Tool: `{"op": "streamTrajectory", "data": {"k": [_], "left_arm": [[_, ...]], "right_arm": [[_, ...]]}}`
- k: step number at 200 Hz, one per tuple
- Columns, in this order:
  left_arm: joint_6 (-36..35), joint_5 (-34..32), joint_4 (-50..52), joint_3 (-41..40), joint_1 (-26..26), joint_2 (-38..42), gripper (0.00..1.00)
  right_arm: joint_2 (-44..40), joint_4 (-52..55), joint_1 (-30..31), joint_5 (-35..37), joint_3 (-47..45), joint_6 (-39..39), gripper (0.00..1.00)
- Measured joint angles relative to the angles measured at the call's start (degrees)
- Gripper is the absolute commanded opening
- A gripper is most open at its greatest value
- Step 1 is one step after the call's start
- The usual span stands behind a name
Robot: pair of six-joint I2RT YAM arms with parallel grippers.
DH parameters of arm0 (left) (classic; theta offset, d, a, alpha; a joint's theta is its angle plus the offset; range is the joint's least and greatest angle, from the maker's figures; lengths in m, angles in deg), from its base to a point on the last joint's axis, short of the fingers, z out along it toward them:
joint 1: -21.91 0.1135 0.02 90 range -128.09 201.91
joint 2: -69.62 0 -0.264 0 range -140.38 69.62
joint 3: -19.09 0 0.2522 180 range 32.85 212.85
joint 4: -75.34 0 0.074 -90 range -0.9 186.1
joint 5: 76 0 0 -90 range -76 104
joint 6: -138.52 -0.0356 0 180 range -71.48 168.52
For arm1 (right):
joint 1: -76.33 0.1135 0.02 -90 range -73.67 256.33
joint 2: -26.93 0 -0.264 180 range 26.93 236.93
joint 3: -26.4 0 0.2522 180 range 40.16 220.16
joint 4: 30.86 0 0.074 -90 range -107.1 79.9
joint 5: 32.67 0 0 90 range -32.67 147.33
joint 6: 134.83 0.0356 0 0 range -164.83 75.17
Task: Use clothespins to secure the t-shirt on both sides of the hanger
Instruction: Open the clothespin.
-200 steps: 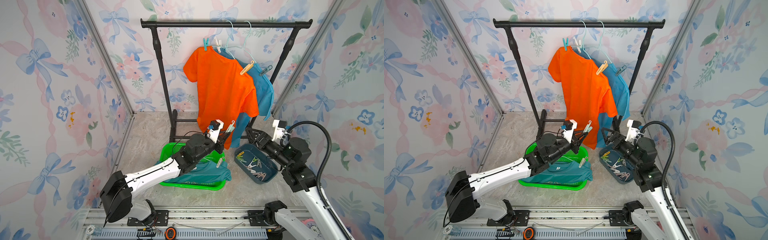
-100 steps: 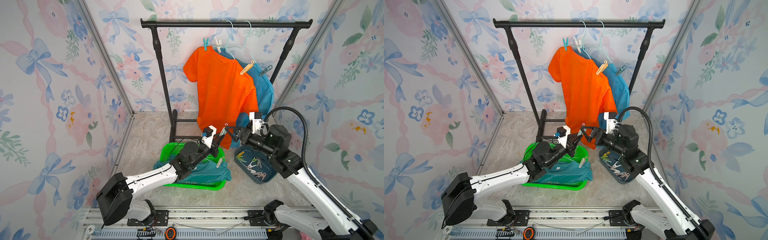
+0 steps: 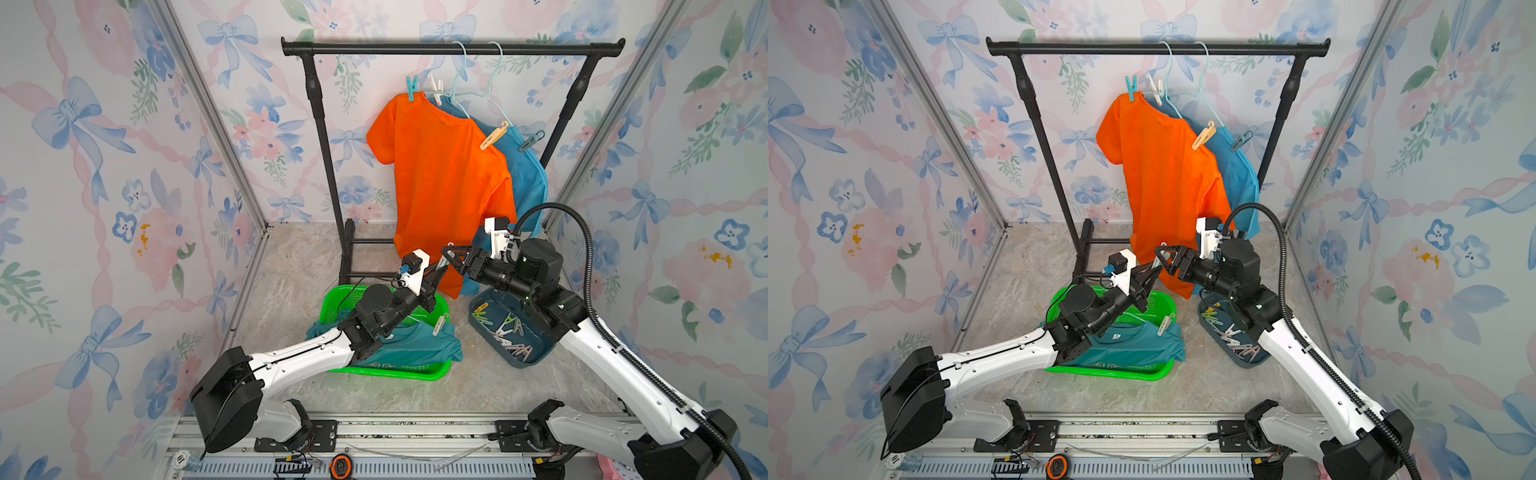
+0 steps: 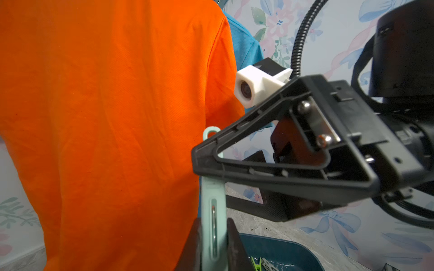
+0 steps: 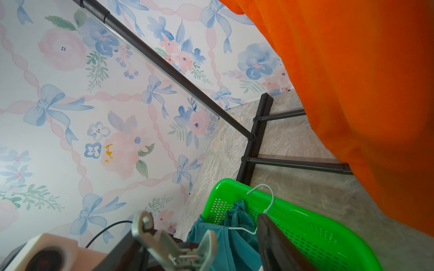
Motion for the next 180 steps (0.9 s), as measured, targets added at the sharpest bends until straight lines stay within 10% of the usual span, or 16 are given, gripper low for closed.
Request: {"op": "streamTrajectory", "data": {"k": [110, 180], "left_arm": [[-2.75, -2.29, -2.60, -0.15, -0.92, -2.89, 0.02], [-4.26, -3.63, -2.75, 0.46, -1.18, -3.63, 0.02]], "right_arm": [[1.46, -3.54, -0.02, 0.20, -0.15, 4.33, 0.53], [1.73, -4.68, -0.02, -0.48, -0.48, 5.53, 0.66]]}}
